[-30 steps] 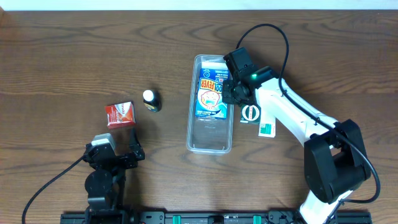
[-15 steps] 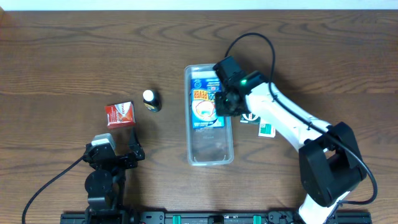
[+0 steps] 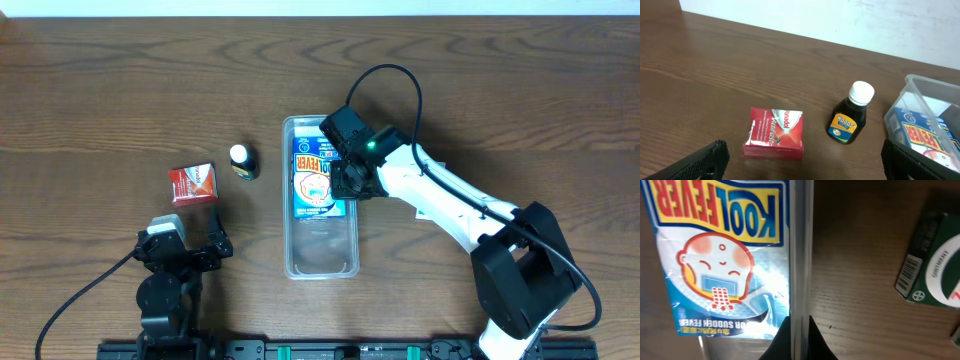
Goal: Pack container
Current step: 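Release the blue box and raise the right gripper out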
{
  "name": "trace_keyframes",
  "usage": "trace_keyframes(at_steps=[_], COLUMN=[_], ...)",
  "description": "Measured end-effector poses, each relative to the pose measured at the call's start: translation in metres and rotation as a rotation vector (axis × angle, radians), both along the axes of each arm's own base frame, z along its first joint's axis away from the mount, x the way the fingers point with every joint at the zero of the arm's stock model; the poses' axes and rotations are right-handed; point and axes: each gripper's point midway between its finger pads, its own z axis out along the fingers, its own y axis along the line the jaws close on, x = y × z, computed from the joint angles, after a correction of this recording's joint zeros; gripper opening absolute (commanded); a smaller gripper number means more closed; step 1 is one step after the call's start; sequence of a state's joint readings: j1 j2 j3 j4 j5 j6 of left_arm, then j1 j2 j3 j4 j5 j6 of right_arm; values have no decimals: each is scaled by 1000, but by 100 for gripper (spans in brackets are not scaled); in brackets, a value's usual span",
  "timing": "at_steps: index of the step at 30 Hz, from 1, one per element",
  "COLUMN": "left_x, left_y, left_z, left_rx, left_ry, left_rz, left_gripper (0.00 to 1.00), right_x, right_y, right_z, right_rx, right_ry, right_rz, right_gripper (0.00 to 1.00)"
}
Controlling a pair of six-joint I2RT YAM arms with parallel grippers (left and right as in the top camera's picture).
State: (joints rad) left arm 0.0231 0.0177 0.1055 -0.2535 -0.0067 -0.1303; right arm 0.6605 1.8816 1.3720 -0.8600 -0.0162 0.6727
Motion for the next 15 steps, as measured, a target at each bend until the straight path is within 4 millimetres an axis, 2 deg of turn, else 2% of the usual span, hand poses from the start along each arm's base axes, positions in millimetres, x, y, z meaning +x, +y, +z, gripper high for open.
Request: trace_keyframes(at_steps=[8, 15], left_x=[0, 0], left_y=[0, 0], left_z=[0, 0], left_rx=[0, 0], left_ry=[0, 0], left_rz=[0, 0], left_gripper=[98, 98], right_x=[2, 13], right_y=[-9, -23], right_z=[-1, -1], right_rx=[-32, -66], right_ry=[-8, -30], right_rz=[-29, -42], right_gripper=[3, 5])
